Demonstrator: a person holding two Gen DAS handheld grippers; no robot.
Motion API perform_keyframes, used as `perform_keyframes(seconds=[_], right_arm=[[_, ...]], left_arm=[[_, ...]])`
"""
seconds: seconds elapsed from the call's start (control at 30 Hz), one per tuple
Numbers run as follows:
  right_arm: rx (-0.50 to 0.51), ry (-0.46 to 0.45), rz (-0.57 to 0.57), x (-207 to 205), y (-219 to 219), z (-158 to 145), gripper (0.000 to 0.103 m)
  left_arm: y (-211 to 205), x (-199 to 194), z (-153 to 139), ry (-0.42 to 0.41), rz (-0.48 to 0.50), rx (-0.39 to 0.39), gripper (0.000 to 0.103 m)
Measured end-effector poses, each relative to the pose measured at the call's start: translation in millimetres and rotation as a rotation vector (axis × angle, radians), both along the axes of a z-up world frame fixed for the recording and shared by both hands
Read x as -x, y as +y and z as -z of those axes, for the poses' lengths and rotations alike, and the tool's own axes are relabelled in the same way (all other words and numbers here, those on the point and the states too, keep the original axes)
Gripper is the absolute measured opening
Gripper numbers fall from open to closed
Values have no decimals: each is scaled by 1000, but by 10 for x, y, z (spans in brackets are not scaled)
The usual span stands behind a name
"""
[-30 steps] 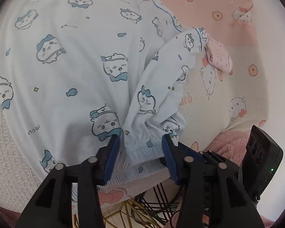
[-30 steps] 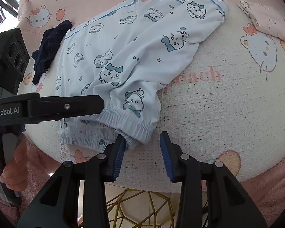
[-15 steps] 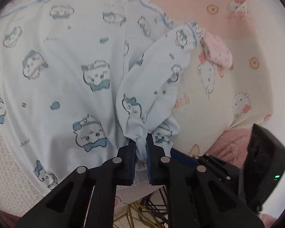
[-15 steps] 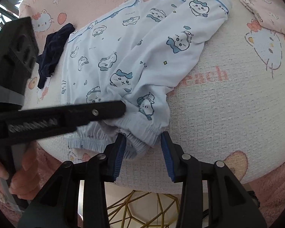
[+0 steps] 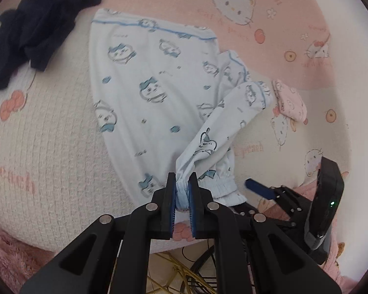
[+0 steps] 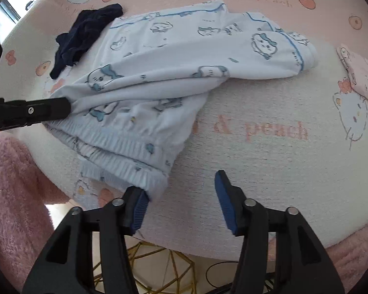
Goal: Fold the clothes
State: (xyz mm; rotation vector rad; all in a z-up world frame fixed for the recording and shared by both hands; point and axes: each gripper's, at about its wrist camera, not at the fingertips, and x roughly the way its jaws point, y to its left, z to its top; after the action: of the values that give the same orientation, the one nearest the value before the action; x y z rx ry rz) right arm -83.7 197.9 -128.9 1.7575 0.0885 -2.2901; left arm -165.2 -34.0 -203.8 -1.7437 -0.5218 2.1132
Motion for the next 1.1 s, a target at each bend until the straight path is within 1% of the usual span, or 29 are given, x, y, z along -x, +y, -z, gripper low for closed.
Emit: perform_keyframes(seconds=[0.03, 0.1, 0.17, 0.23, 0.33, 0.4, 0.43, 0.5, 0.53, 0.63, 0.67, 0.7, 0.73, 0.77, 0.83, 0.87, 0.97, 1.0, 1.07, 1.1], right_arm=[[-5, -22, 11, 0, 38, 41, 56], [48, -78, 37, 10, 128, 93, 56], [117, -107, 40, 13, 187, 72, 56], [224, -131, 17, 17, 240, -9, 56], [381, -70, 17, 47, 340, -212, 56], [413, -37, 35, 83, 323, -249, 56], [389, -25, 48, 114, 288, -217, 56], [283, -38, 55, 185, 143, -54, 56], [209, -62, 52, 198, 94, 61, 56], [128, -84, 46, 154, 147, 136, 53], [85, -103, 36, 126, 163, 129, 53], [54, -98, 22, 87, 194, 118, 53], [50, -96, 32, 69, 237, 105, 53], [50, -94, 43, 55, 282, 92, 53], [158, -100, 106, 108, 401, 31, 53], [216, -82, 126, 142, 446, -16, 53], [301, -23, 147, 224, 436, -115, 53], [299, -35, 137, 237, 405, -86, 53], [193, -97, 101, 224, 343, 50, 51], [163, -83, 76, 189, 337, 41, 50]], left_arm=[[0, -40, 98, -19, -4, 3, 9], [60, -128, 258, -39, -2, 37, 9], [106, -196, 370, -30, 16, 72, 10], [110, -201, 430, -34, 22, 72, 12], [57, -204, 422, -53, 1, 53, 12], [23, -234, 423, -54, -6, 49, 13], [6, -250, 423, -54, -10, 47, 13], [-28, -280, 424, -55, -17, 43, 13], [-45, -296, 424, -56, -21, 41, 14], [-95, -342, 425, -58, -32, 35, 18], [-112, -357, 425, -58, -36, 33, 24], [-129, -372, 426, -59, -40, 31, 28], [-154, -388, 425, -62, -48, 26, 30], [-194, -402, 417, -67, -67, 13, 35], [-246, -409, 368, -48, -91, -10, 35], [-239, -403, 345, -35, -93, -9, 35], [-138, -370, 332, -24, -65, 62, 35], [-112, -366, 338, -23, -57, 86, 35], [-110, -390, 387, -36, -53, 129, 38], [-129, -398, 352, -38, -59, 121, 39]])
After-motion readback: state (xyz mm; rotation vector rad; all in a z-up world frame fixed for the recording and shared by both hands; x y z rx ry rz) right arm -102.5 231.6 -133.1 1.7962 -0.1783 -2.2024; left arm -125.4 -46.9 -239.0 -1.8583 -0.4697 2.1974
